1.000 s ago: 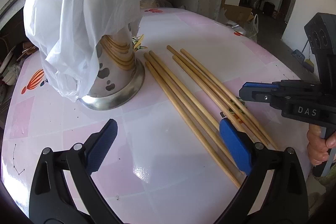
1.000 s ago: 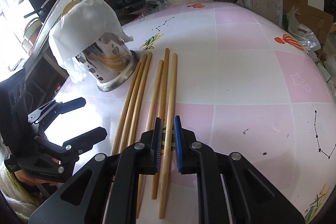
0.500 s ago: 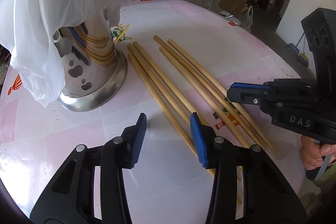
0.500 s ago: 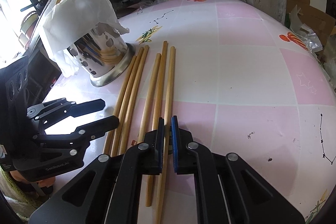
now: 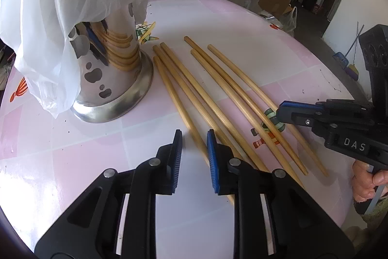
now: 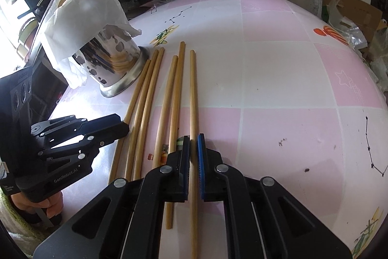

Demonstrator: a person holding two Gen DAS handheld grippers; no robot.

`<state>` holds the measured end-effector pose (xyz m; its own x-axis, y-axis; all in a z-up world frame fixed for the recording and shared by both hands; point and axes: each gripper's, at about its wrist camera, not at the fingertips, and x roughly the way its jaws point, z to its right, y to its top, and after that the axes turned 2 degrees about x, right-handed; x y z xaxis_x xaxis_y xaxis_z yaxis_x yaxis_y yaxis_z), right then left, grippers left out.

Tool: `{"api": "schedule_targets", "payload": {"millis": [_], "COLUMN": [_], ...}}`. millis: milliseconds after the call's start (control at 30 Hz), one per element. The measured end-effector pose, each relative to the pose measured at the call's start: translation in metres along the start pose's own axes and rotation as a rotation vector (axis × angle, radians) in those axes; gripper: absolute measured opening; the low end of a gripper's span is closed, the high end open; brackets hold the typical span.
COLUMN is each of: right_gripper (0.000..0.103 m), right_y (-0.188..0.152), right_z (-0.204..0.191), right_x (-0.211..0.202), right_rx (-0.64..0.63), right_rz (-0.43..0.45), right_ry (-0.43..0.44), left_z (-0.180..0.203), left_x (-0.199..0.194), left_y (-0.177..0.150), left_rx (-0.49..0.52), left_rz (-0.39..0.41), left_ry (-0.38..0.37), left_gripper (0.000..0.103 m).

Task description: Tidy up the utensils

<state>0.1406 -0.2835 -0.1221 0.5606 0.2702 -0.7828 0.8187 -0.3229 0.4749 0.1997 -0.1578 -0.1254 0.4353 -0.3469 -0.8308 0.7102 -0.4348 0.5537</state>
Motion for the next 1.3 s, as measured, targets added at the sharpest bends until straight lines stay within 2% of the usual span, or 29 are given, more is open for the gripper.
{"api": "schedule_targets", "payload": {"millis": [100, 300, 600, 767, 933, 1000, 1067, 1300], "right_gripper": [0.006, 0.006, 0.006, 0.006, 0.007, 0.007, 0.007, 0.007], "right_y": [-0.005, -0.021, -0.053, -0.062, -0.061, -0.061, -0.061, -0.061], "right_z": [0.002, 0.007, 0.003, 0.001, 0.000, 0.000, 0.000, 0.001], "right_x": [-0.004, -0.016, -0.037, -0.040, -0.039, -0.039, -0.038, -0.037], "right_rx": [0.018, 0.054, 0.085, 0.092, 0.092, 0.093, 0.095, 0.099], "right_rz": [-0.009, -0.027, -0.066, -0.067, -0.058, -0.056, -0.054, -0.051], "right_ry": [-0.004, -0.010, 0.003, 0.010, 0.010, 0.011, 0.011, 0.016], "left_z": [-0.001, -0.008, -0.013, -0.014, -0.017, -0.019, -0.023, -0.030], "left_x": [-0.001, -0.013, -0.050, -0.059, -0.056, -0.053, -0.049, -0.036], "left_y": [-0.001, -0.016, -0.067, -0.083, -0.075, -0.070, -0.064, -0.035], "left_rx": [-0.007, -0.040, -0.073, -0.091, -0.105, -0.100, -0.106, -0.082], "left_rz": [-0.007, -0.034, -0.095, -0.132, -0.144, -0.151, -0.156, -0.150], "left_ry": [0.020, 0.020, 0.036, 0.036, 0.037, 0.034, 0.020, 0.037], "left_gripper": [0.010, 0.008, 0.007, 0.007, 0.011, 0.022, 0.025, 0.025]}}
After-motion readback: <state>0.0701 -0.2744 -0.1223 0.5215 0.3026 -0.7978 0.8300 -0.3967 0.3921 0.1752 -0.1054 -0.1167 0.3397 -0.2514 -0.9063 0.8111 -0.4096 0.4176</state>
